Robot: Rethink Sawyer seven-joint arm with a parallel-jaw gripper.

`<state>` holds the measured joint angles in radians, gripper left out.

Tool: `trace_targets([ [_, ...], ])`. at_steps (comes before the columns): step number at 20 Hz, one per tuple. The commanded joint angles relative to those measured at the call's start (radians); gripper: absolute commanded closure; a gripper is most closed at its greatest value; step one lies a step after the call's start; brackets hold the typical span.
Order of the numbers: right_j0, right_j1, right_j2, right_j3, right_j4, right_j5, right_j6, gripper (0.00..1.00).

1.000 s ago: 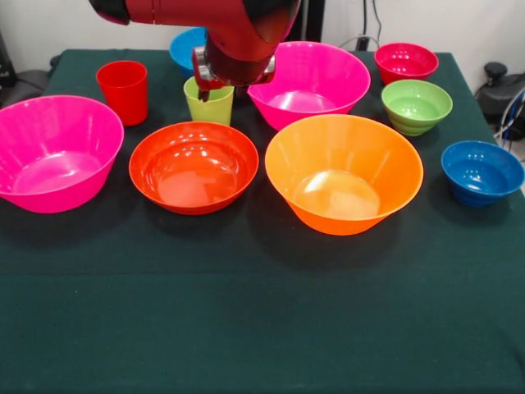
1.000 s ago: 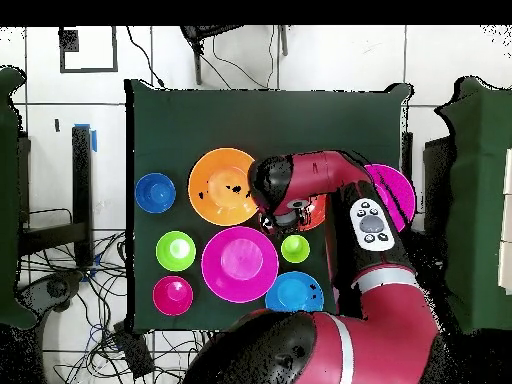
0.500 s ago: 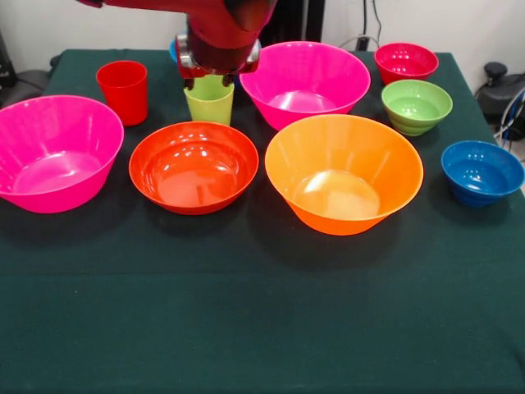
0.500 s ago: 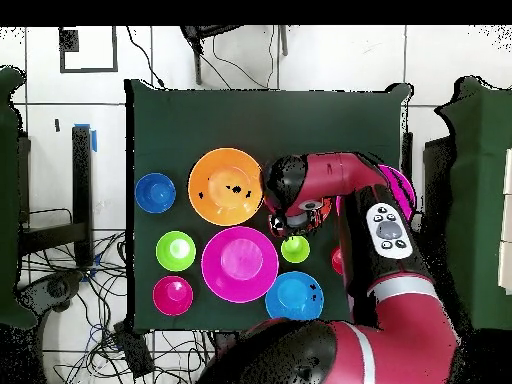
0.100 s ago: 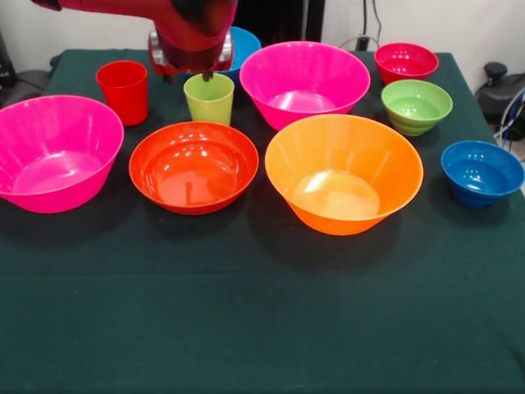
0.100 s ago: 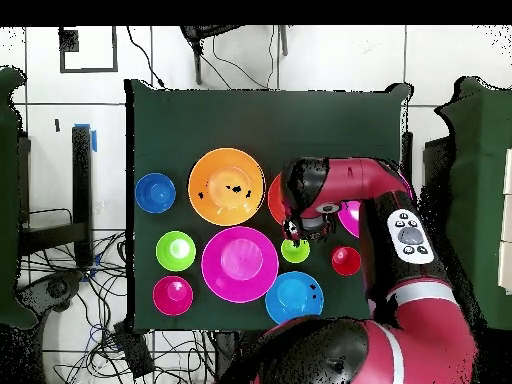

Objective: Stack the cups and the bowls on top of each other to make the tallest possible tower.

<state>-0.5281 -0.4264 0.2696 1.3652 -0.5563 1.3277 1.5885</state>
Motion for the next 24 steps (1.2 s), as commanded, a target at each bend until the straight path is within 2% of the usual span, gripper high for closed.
trace_targets([
  [1,0.005,0.082,0.075,-0.057,-0.078,0.047,-0.282,0.0],
  [24,0.018,0.115,0.064,-0.093,-0.091,0.056,-0.277,0.0],
])
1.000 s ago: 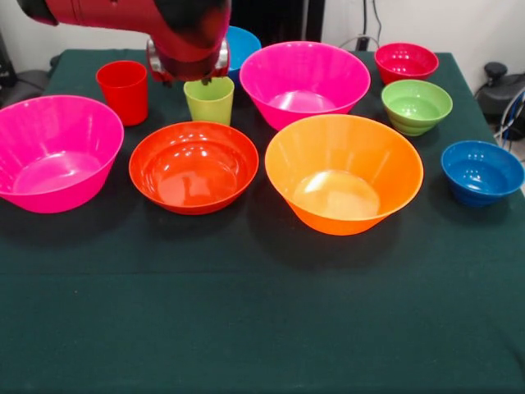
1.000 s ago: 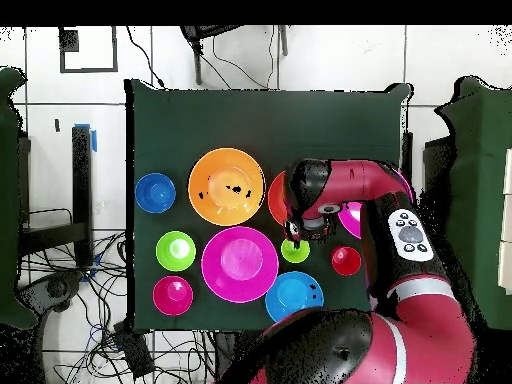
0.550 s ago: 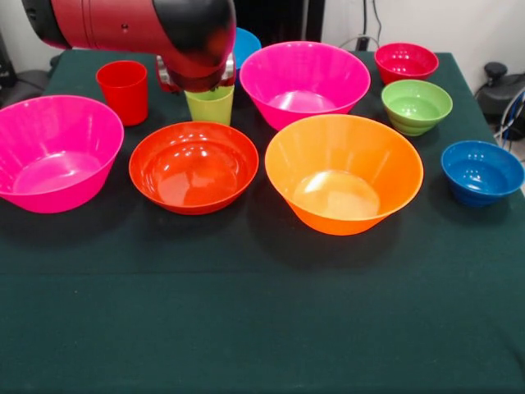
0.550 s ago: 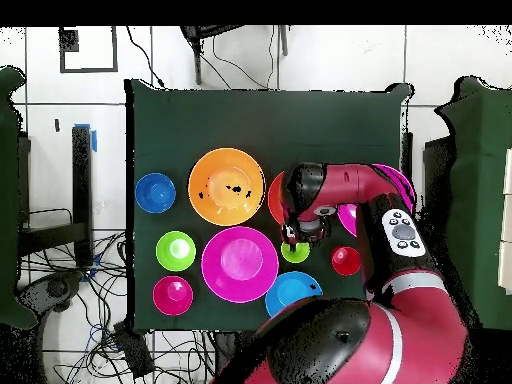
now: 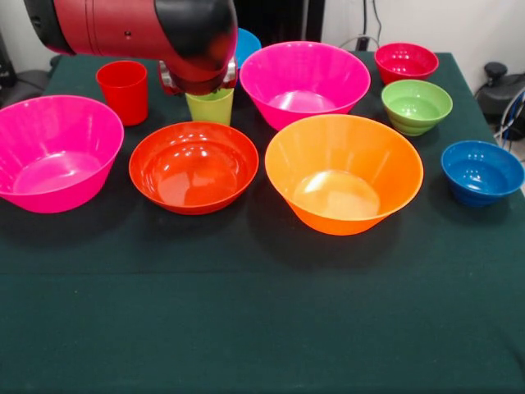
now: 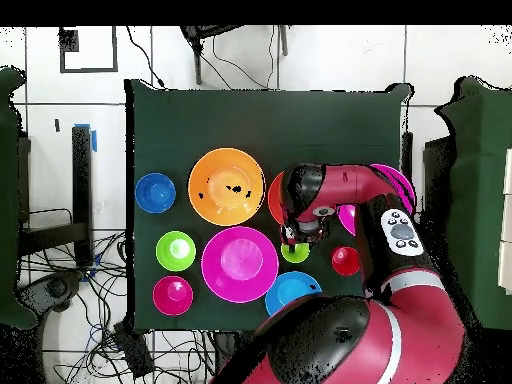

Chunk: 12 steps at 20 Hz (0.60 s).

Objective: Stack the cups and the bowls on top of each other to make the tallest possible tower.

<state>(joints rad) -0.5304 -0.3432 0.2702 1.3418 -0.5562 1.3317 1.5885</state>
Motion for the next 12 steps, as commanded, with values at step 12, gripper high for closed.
trace_targets([
  [12,0.017,0.072,0.06,-0.104,-0.093,0.076,-0.296,0.0],
])
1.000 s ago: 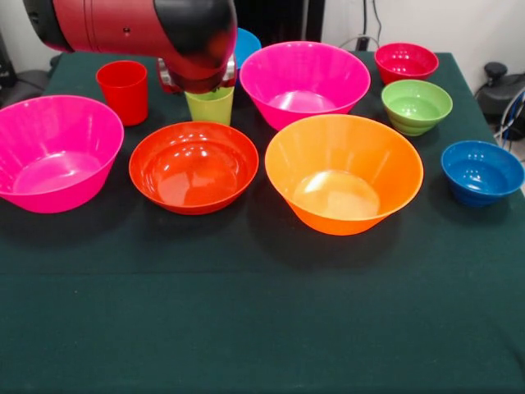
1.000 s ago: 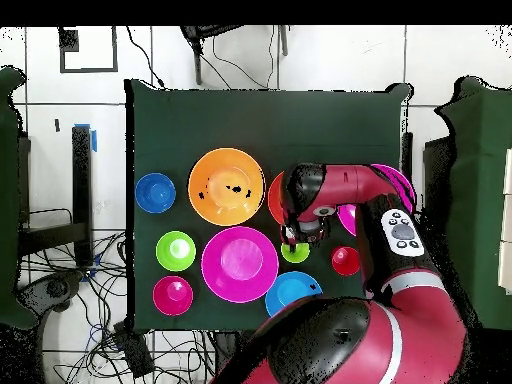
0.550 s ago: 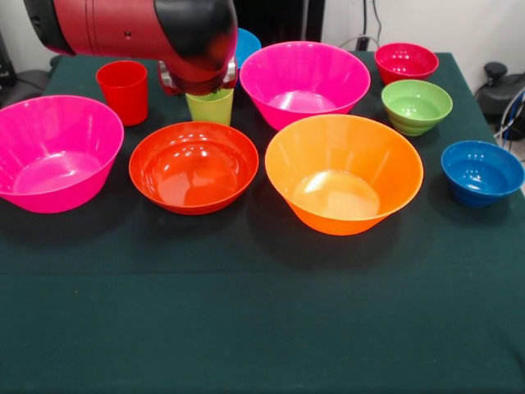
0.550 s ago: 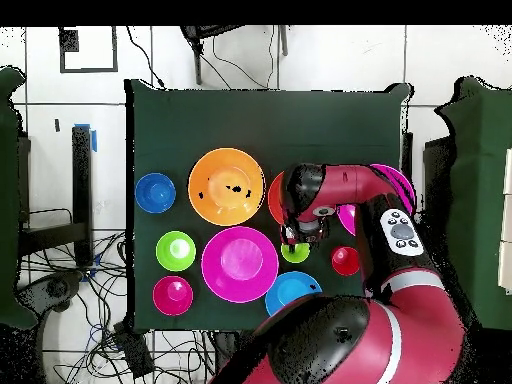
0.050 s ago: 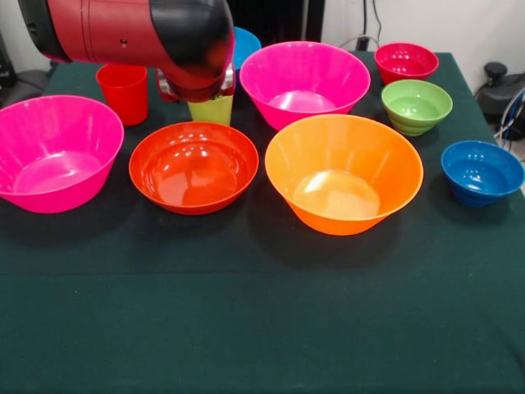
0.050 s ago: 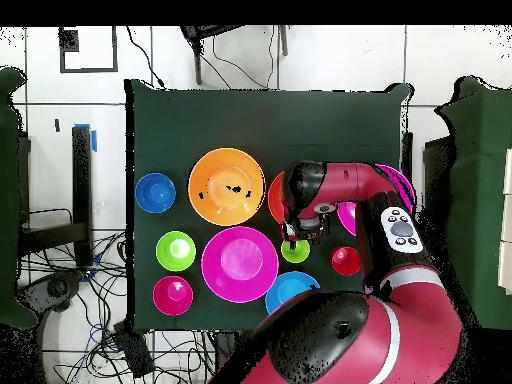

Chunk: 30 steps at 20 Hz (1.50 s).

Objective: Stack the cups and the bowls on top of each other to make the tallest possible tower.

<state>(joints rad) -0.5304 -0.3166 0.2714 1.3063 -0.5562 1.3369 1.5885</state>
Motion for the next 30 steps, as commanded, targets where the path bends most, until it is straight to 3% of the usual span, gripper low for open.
trace_targets([
  [1,0.017,0.047,0.059,-0.07,-0.092,0.082,-0.301,0.0],
  [18,0.019,0.052,0.068,-0.083,-0.096,0.136,-0.303,0.0],
  [22,-0.009,0.072,0.087,-0.034,-0.072,-0.008,-0.254,0.0],
  [30,-0.037,0.037,0.099,0.072,-0.064,-0.145,-0.219,0.0],
])
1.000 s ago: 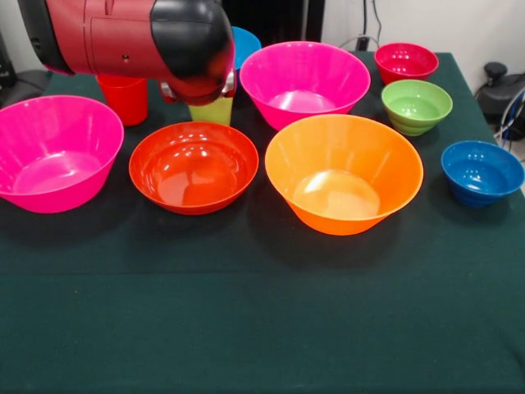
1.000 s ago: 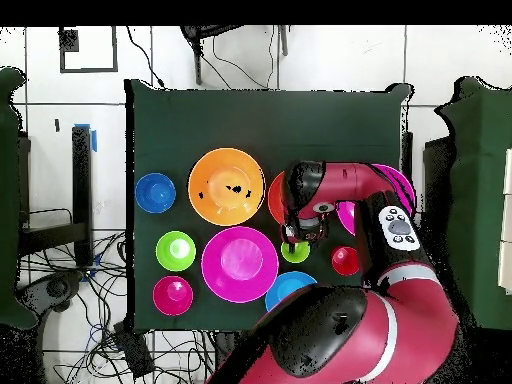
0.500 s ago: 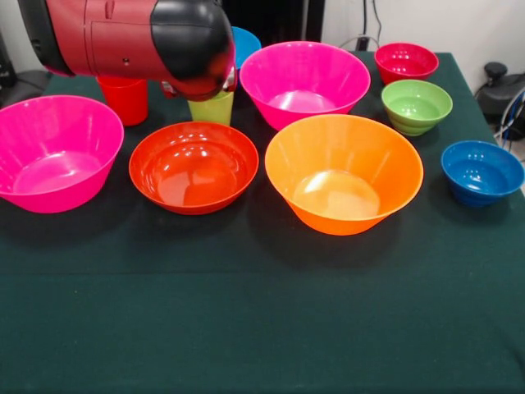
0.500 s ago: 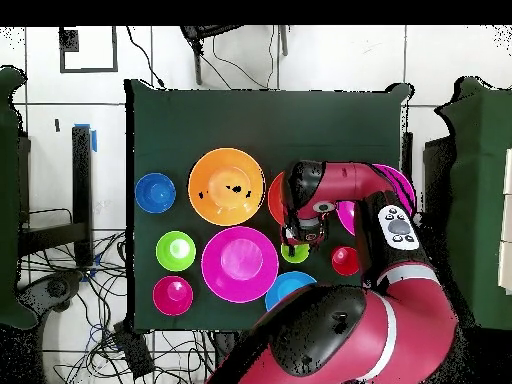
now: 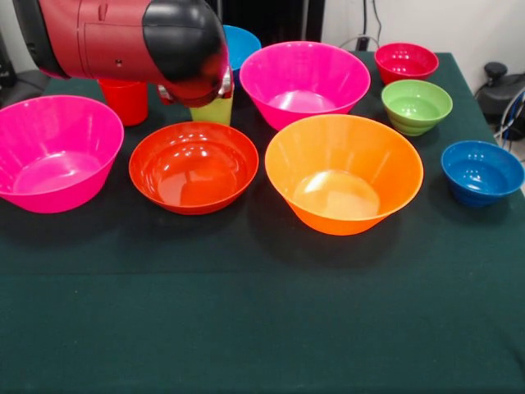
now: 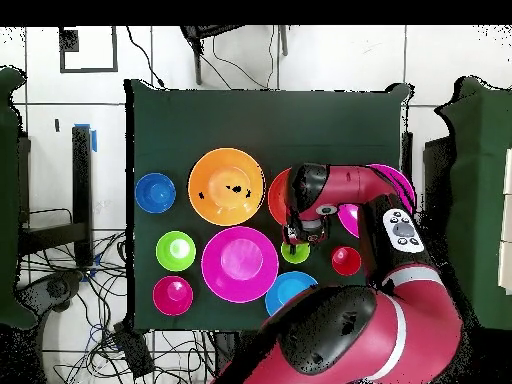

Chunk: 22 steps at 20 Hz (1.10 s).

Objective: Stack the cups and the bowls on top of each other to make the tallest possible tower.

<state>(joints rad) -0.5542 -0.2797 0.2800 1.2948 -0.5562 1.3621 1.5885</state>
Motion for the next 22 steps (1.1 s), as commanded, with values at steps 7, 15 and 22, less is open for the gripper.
trace_targets([
  [7,-0.051,-0.064,0.109,0.186,-0.039,-0.246,-0.222,0.0],
  [15,-0.038,-0.071,0.112,0.183,-0.045,-0.195,-0.217,0.0],
  [22,-0.035,-0.062,0.124,0.174,-0.05,-0.212,-0.199,0.0],
])
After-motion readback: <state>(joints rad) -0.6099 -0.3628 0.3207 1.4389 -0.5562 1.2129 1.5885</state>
